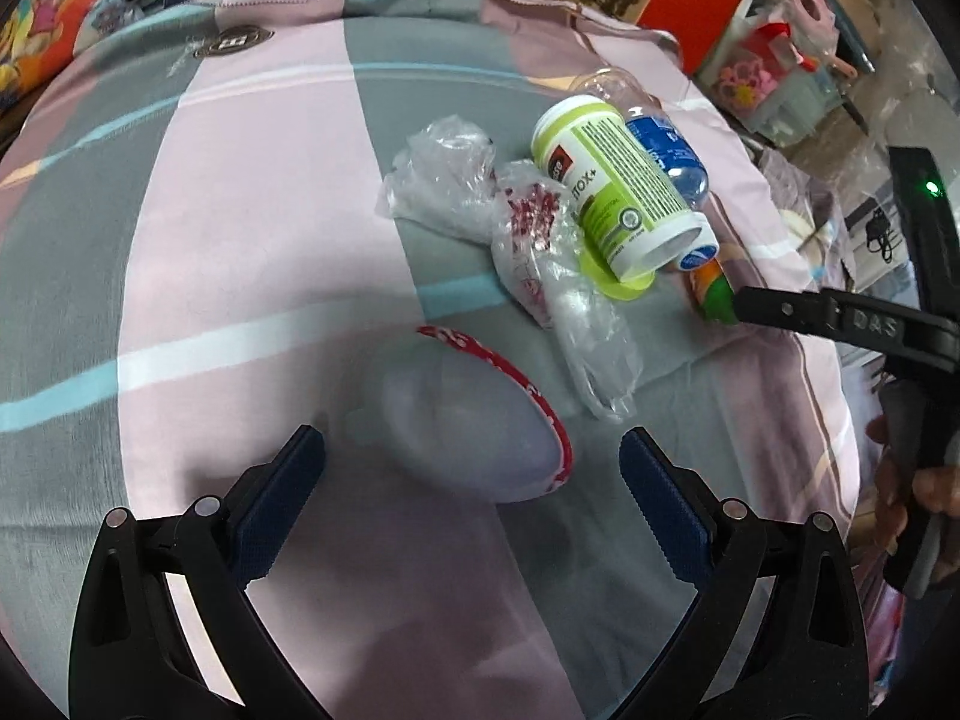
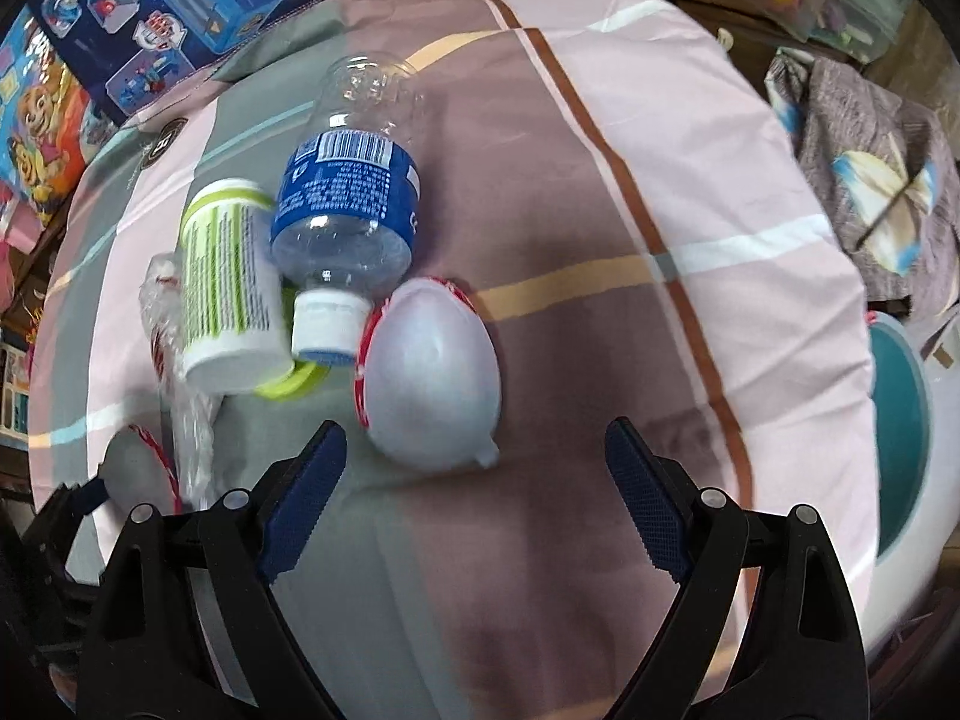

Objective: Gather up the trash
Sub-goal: 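Grasp a white red-rimmed bowl with the right tool while the left tool grasps another, then carry both white bowls over the teal bin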

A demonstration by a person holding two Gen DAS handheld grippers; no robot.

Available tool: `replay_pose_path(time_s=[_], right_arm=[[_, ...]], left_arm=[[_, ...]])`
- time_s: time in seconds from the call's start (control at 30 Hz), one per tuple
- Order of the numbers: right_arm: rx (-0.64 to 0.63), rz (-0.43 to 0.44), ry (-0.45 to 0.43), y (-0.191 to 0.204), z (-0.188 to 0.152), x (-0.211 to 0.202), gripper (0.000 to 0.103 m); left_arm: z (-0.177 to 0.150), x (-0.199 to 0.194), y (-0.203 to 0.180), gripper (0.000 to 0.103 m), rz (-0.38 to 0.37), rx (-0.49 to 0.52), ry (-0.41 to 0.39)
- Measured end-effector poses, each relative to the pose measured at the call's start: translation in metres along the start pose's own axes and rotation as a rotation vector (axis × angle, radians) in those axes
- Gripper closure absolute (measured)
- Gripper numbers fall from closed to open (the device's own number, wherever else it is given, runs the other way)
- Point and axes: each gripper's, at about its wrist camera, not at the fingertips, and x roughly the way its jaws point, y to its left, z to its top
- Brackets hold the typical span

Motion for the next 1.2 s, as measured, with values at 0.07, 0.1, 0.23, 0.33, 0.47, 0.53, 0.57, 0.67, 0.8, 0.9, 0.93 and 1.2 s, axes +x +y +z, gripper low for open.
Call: replay_pose_path(time_s=[0.07,0.1,0.23,0.33,0.47,0.53,0.57,0.67,0.8,0.9,0.93,1.2], right_arm=[[-0.004,0.011,0.010,0.002,0.005,0.009,0.025],[-0.002,0.019,0.020,0.003,0.007,0.014,0.032],[-0.034,0.015,0.009,0.010,0.008,0.020,0.053],[-0.047,0.012,0.002,0.013,0.005,0.018,0.054],[-0.039,0.014,0.001,0.008,-0.003,0.011,0.054],[-0.039,0.005,-0.002,0.004,-0.008,0.008,0.053],[-0.037,0.003,-0.003,0.002,-0.009,0.006,0.053],[-0.024,0.008,-0.006,-0.006,-0.016,0.002,0.053],[-0.017,0.012,-0.019,-0.015,-0.027,-0.007,0.053],[-0.020,0.017,-0.040,-0.022,-0.032,-0.016,0.053],[-0.018,0.019,-0.044,-0.023,-0.032,-0.017,0.053],[0.042,0.031,-0.097,-0.057,-0.036,-0.040,0.053]], left_arm=[[0.001,0.001,0.001,0.004,-0.003,0.000,0.000],[0.001,0.001,0.002,0.004,-0.003,0.002,-0.001],[0.000,0.001,0.001,0.004,0.006,0.007,-0.006],[-0.001,0.002,-0.003,0.004,0.027,0.015,-0.007],[0.000,0.004,-0.007,0.004,0.046,0.008,-0.008],[0.000,0.006,-0.009,0.005,0.059,0.010,-0.007],[0.000,0.006,-0.010,0.006,0.068,0.016,-0.006],[-0.003,0.008,-0.018,0.024,0.167,0.057,-0.018],[0.000,0.005,-0.013,0.038,0.183,0.025,-0.032],[0.002,-0.002,-0.003,0.038,0.153,-0.023,-0.034],[0.002,-0.004,-0.002,0.038,0.146,-0.029,-0.035],[0.015,-0.028,-0.032,0.038,0.057,0.021,-0.079]])
